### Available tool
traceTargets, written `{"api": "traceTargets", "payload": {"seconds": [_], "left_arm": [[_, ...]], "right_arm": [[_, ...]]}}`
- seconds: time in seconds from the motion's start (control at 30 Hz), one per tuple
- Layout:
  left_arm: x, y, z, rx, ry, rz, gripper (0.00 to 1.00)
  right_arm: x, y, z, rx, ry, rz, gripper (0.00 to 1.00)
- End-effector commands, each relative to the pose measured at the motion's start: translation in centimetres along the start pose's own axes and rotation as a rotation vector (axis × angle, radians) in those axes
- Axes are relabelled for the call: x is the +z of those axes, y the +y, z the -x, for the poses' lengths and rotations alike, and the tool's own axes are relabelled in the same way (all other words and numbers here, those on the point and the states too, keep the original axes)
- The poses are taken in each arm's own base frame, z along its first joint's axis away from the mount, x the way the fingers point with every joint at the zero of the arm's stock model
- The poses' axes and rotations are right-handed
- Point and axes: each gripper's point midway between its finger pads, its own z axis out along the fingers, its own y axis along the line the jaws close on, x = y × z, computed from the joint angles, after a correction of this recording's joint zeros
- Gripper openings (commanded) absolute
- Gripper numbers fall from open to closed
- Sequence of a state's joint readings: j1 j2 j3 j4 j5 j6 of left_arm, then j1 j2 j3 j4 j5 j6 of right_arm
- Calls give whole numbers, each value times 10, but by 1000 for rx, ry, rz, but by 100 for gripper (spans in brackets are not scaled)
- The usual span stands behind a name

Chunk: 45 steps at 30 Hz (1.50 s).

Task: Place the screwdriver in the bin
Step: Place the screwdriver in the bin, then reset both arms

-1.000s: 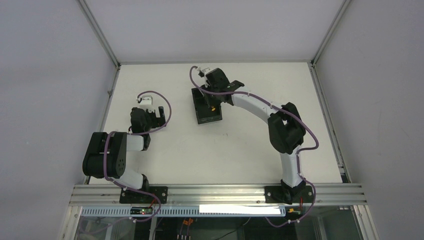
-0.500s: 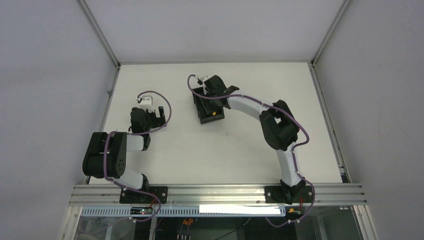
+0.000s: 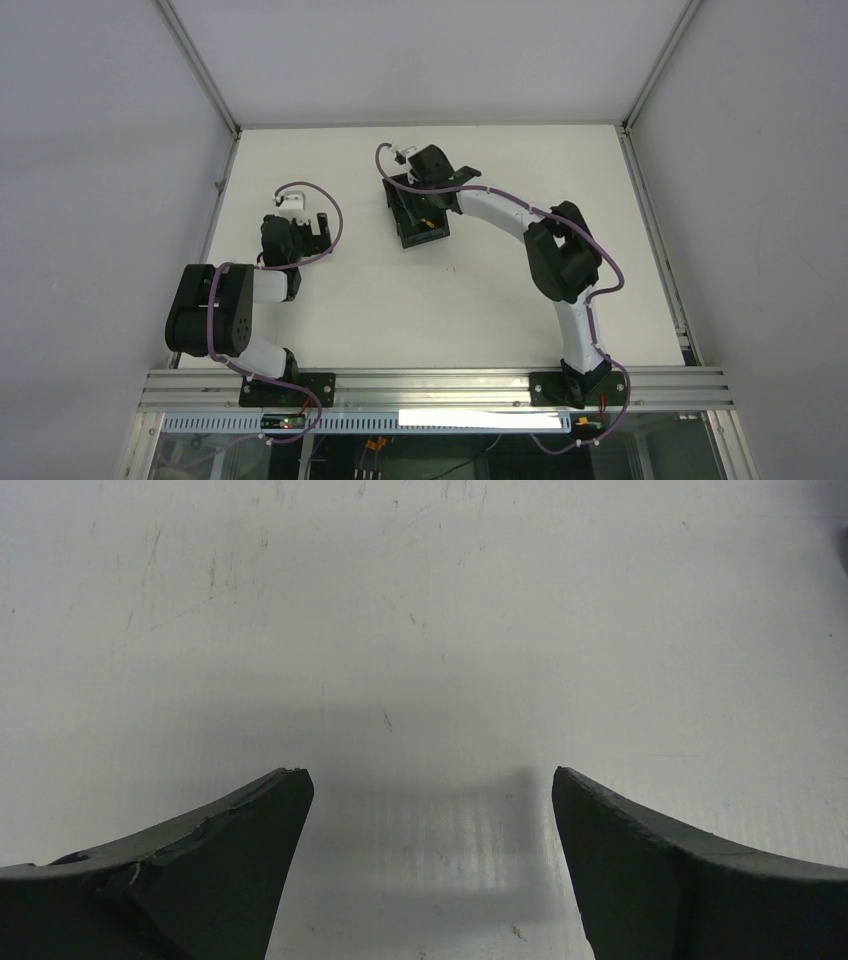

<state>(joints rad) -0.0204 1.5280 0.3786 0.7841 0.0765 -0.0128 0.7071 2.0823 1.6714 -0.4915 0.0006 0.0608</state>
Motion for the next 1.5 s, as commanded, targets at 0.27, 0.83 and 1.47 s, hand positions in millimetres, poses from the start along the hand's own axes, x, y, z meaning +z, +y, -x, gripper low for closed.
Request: {"api": "traceTargets", "payload": {"seconds": [0.27,0.83,1.47], "left_arm": [[0,-1,14,0,-48,9,99],[0,-1,15,0,-49,9,99],[0,-1,15,-1,-49,9,99]], "right_arm": [[-129,1,108,9,-279,-33,60],[-200,-9,159,20,-430,-103,99],[-242,-116,146,169,-436,-267,99]]}}
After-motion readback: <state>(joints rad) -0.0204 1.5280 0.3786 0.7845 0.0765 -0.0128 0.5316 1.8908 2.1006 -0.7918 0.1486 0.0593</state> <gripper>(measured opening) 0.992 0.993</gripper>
